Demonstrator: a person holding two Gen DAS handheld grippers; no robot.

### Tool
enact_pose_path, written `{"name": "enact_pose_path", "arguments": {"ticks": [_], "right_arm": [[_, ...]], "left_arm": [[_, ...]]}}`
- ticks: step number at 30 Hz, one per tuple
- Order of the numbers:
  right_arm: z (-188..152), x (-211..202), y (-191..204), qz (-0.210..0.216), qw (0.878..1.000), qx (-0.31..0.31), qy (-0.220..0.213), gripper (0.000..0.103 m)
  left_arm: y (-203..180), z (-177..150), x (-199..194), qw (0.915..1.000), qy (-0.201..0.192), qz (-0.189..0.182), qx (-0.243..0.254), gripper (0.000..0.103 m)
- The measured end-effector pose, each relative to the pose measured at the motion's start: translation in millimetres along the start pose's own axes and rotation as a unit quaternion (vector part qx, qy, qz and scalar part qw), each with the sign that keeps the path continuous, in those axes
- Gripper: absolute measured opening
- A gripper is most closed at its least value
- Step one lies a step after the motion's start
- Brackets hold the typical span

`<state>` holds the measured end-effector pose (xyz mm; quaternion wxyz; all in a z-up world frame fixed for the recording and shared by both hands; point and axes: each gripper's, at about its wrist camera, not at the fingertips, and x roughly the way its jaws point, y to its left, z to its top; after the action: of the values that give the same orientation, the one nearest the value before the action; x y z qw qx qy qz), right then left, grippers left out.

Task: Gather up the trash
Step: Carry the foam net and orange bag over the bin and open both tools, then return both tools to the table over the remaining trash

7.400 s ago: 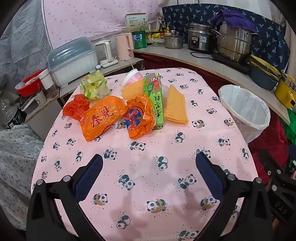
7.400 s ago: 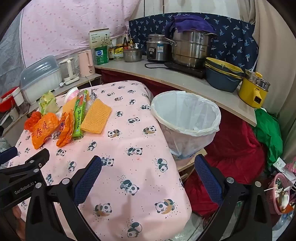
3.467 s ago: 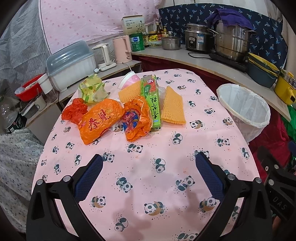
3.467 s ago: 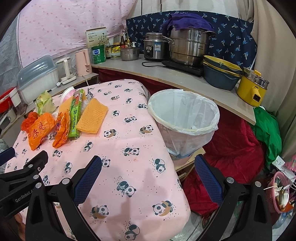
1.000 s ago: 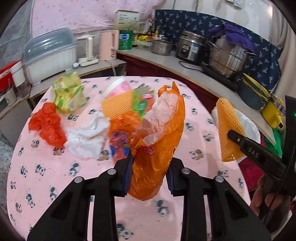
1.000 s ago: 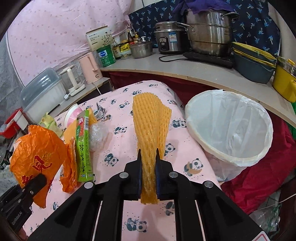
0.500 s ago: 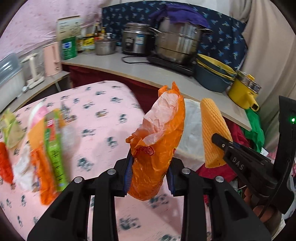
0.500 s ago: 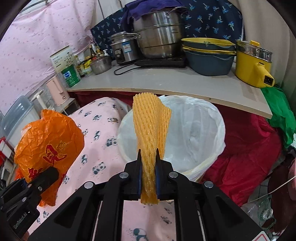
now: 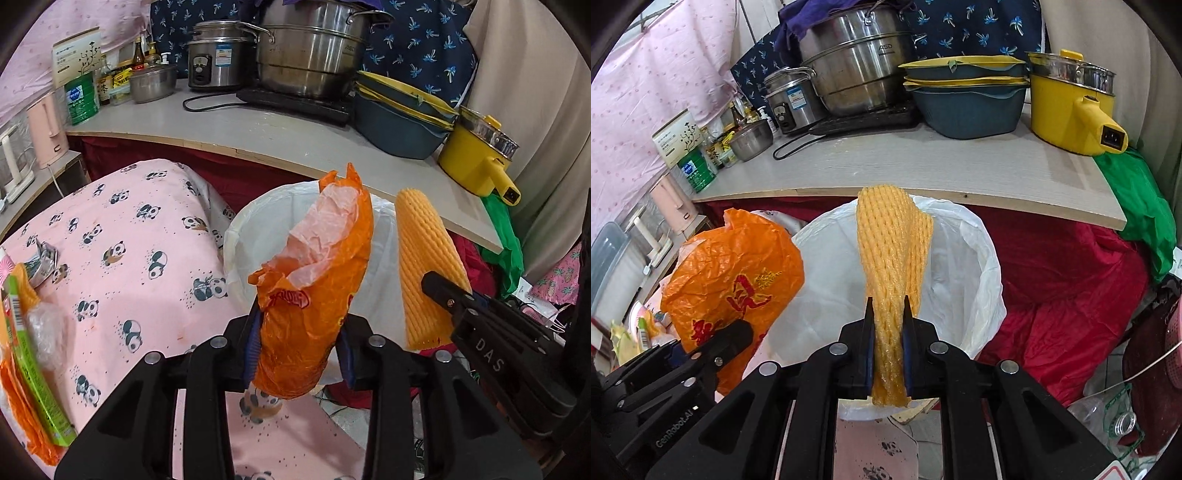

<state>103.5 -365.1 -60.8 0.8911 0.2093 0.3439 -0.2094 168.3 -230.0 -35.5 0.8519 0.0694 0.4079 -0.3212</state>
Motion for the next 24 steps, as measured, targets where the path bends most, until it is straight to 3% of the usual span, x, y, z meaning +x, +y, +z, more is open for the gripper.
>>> {"name": "enact_pose_path", "arguments": {"ticks": [2,4,7,24], "right_arm": [[2.2,3.7,-1.0,0.001,1.0,0.003,0.0,0.017],[4.5,5.6,-2.1,0.001,1.0,0.008,-0.002,0.02],[8.5,4.6,-3.4,0.003,1.0,0.017,-0.008,0.034],[7.8,-39.5,12.9,0.019,0.999,0.01,-0.046,0.048]], "left_arm": [[0.6,2.3,3.3,1.0,0.0,0.002,-0.001,0.04],[0.5,3.3,4.7,0.9999,-0.005,0.012,-0.001,0.057],[0.3,5.2,4.6,0.9997,-0.01,0.02,-0.002,0.061],[14.1,-2.7,-35.7,0.997,-0.039,0.06,-0.03,0.071]]}}
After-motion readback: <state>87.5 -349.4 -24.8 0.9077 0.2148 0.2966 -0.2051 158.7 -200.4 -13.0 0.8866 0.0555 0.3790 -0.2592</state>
